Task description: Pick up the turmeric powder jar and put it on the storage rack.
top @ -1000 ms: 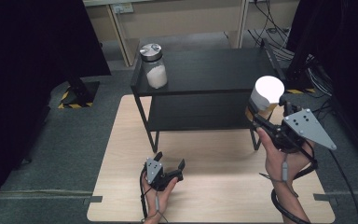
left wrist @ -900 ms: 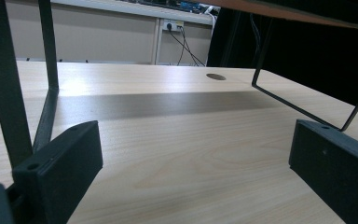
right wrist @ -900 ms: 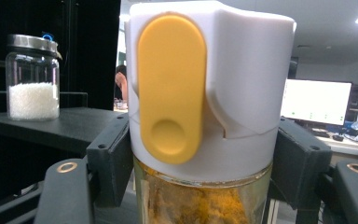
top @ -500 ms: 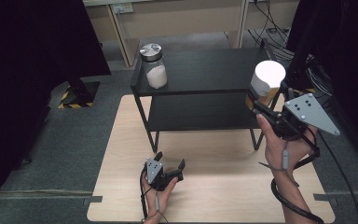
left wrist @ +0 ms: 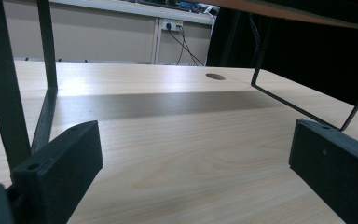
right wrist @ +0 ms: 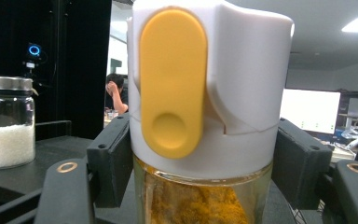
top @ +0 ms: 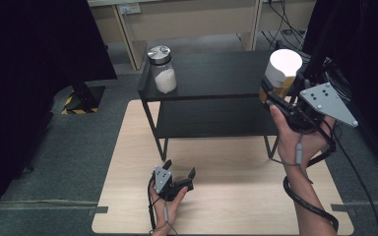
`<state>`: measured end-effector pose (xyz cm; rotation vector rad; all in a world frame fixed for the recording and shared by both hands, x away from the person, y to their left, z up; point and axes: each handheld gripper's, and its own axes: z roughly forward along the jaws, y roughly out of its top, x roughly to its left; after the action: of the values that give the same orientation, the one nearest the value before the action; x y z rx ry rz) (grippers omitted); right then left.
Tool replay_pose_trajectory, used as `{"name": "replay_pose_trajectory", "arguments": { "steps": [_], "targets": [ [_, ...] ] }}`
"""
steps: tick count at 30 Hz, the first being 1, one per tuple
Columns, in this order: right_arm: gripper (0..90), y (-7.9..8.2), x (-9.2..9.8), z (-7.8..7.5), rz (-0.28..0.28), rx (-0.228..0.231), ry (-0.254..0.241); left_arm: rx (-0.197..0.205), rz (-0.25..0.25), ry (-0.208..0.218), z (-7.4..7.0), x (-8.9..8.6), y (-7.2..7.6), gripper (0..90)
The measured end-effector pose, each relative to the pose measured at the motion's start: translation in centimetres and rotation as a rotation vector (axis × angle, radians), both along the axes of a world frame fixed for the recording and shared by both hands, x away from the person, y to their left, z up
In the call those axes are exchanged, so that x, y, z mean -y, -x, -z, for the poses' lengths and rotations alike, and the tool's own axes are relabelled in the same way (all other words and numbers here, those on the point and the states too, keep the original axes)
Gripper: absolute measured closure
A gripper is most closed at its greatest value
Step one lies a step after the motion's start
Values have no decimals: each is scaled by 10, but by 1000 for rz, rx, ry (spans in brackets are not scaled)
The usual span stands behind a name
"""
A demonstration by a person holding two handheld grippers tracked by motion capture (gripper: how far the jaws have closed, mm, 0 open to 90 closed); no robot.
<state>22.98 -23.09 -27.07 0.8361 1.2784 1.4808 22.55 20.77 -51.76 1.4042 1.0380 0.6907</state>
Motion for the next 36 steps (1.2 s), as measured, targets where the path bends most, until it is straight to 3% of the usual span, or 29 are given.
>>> {"name": "replay_pose_trajectory", "arguments": {
  "steps": [19,36],
  "targets": [
    [308,-25,-4,-25,30,-30,-7,1,1,1,0,0,0,21],
    [308,-49,-2,-30,58,-103,-11,0,3,0,0,0,0,21]
  ]
}}
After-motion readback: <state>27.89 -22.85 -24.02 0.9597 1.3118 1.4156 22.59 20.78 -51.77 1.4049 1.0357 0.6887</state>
